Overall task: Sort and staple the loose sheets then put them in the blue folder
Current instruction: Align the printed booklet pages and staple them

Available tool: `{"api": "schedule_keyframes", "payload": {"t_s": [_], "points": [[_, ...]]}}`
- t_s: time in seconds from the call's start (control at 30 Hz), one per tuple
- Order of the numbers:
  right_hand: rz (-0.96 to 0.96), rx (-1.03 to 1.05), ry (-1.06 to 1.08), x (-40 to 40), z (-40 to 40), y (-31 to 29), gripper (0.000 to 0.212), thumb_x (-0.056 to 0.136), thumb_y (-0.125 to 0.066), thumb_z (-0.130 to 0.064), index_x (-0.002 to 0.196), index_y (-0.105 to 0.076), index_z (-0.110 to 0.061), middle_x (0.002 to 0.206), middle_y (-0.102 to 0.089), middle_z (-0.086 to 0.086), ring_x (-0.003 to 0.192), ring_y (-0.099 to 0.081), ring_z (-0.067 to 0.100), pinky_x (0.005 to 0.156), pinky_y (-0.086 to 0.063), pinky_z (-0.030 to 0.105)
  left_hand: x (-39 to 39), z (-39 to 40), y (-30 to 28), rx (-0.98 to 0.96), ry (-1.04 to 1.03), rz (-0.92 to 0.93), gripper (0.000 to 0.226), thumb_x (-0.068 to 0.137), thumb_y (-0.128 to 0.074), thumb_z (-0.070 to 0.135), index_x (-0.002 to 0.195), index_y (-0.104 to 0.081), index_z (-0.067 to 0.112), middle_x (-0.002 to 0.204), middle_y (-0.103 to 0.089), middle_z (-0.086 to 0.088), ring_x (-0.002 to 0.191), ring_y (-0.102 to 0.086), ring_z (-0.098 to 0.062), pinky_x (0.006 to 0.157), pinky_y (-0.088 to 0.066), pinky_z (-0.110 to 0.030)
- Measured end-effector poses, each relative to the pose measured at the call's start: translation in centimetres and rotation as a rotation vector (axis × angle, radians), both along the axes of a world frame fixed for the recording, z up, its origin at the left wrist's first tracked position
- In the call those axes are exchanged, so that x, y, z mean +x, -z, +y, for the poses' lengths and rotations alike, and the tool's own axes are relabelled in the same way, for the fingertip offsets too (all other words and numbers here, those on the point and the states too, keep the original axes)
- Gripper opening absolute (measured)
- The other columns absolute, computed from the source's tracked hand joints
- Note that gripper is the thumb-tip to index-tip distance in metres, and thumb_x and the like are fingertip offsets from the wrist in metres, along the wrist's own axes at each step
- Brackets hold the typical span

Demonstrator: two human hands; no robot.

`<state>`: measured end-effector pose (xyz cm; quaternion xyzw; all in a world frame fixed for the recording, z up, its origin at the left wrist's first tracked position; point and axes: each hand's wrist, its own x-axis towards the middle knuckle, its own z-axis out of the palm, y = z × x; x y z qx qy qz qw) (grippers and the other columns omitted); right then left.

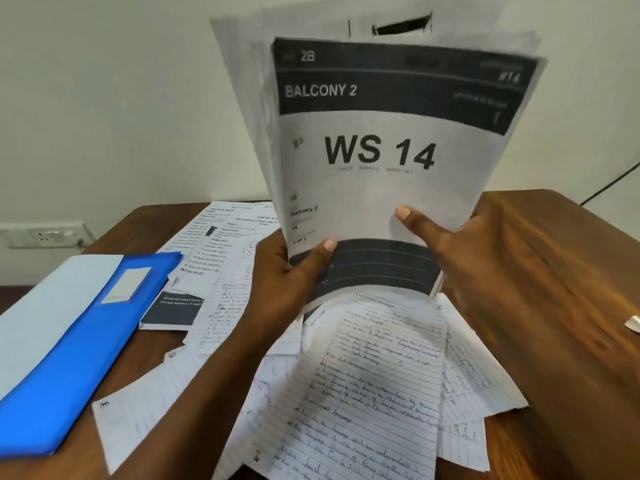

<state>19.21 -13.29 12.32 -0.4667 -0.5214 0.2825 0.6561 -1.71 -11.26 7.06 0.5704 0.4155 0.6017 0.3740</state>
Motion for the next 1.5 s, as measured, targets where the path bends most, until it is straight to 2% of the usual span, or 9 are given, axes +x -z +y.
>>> {"api": "schedule_keyframes", "payload": {"t_s": [0.17,0.27,0.43,0.63,0.87,1.0,1.17,1.3,1.5], "points": [[-0.02,-0.077,-0.126,0.2,0.2,0.4,0.047,0.067,-0.086,-0.041,0.106,-0.061,-0.035,0.111,-0.072,-0.008,0.101,-0.072,0.017,0.082,-0.063,0.03,-0.2,0.3,0.0,-0.103,0.026,-0.066,0.023,0.091,-0.077,0.026,0.109,-0.064,0.034,0.105,-0.076,0.009,0.096,-0.075,-0.016,0.08,-0.065,-0.034],[0.021,-0.135,-0.102,0.2,0.9,2.1,0.045,0.078,-0.089,-0.022,0.103,-0.054,-0.037,0.106,-0.067,-0.013,0.102,-0.068,0.017,0.084,-0.06,0.029,-0.1,0.2,1.1,-0.154,0.024,-0.014,0.024,0.089,-0.079,0.029,0.109,-0.066,0.033,0.11,-0.077,0.003,0.098,-0.076,-0.019,0.085,-0.065,-0.041],[0.086,-0.148,-0.07,1.3,1.2,0.1,0.044,0.079,-0.087,-0.029,0.117,-0.066,-0.022,0.114,-0.075,0.002,0.099,-0.075,0.026,0.085,-0.065,0.044,-0.8,0.8,-1.4,-0.08,0.031,-0.03,0.021,0.088,-0.08,0.024,0.103,-0.069,0.033,0.096,-0.078,0.017,0.086,-0.076,-0.008,0.068,-0.06,-0.019],[0.02,-0.241,-0.086,0.1,2.2,2.4,0.06,0.074,-0.091,-0.03,0.122,-0.056,-0.029,0.114,-0.069,-0.005,0.108,-0.068,0.022,0.094,-0.06,0.045,0.3,1.0,0.6,-0.247,-0.007,0.035,0.048,0.083,-0.084,0.036,0.12,-0.056,0.022,0.112,-0.07,0.002,0.107,-0.071,-0.025,0.09,-0.063,-0.042],[0.057,-0.144,-0.068,0.3,2.3,1.3,0.034,0.08,-0.086,-0.025,0.096,-0.057,-0.032,0.099,-0.068,-0.011,0.096,-0.07,0.015,0.076,-0.059,0.025,0.0,1.4,0.0,-0.164,-0.092,0.084,0.043,0.087,-0.08,0.037,0.121,-0.061,0.02,0.108,-0.071,0.002,0.096,-0.071,-0.015,0.064,-0.059,-0.016],[-0.09,-0.284,-0.055,-0.6,1.9,3.9,0.056,0.087,-0.082,-0.024,0.131,-0.049,-0.029,0.125,-0.057,-0.013,0.129,-0.053,0.02,0.105,-0.05,0.038,0.1,0.8,2.5,-0.262,-0.04,0.124,0.038,0.087,-0.082,0.03,0.118,-0.061,0.023,0.11,-0.072,0.001,0.103,-0.071,-0.016,0.067,-0.059,-0.015],[0.046,-0.249,-0.083,0.2,2.6,4.4,0.042,0.085,-0.084,-0.022,0.106,-0.051,-0.036,0.108,-0.064,-0.012,0.106,-0.064,0.012,0.088,-0.056,0.032,-0.1,0.8,2.2,-0.241,-0.047,0.088,0.032,0.086,-0.082,0.027,0.112,-0.065,0.022,0.104,-0.074,0.0,0.093,-0.073,-0.013,0.079,-0.064,-0.028],[-0.136,-0.435,-0.073,-0.6,2.6,7.0,0.078,0.085,-0.082,-0.041,0.147,-0.042,-0.016,0.15,-0.053,0.007,0.143,-0.048,0.035,0.113,-0.046,0.049,0.3,-0.1,2.8,-0.326,-0.001,0.13,0.025,0.091,-0.078,0.022,0.096,-0.057,0.033,0.101,-0.072,0.001,0.091,-0.07,-0.011,0.092,-0.062,-0.042],[0.159,-0.145,-0.212,4.4,3.3,-1.0,0.046,0.078,-0.084,-0.02,0.119,-0.07,-0.005,0.115,-0.078,0.01,0.105,-0.076,0.032,0.094,-0.061,0.053,-3.4,2.0,-2.6,-0.23,0.072,0.533,0.014,0.092,-0.078,0.023,0.098,-0.066,0.025,0.095,-0.074,0.002,0.091,-0.074,-0.016,0.088,-0.062,-0.035]]}}
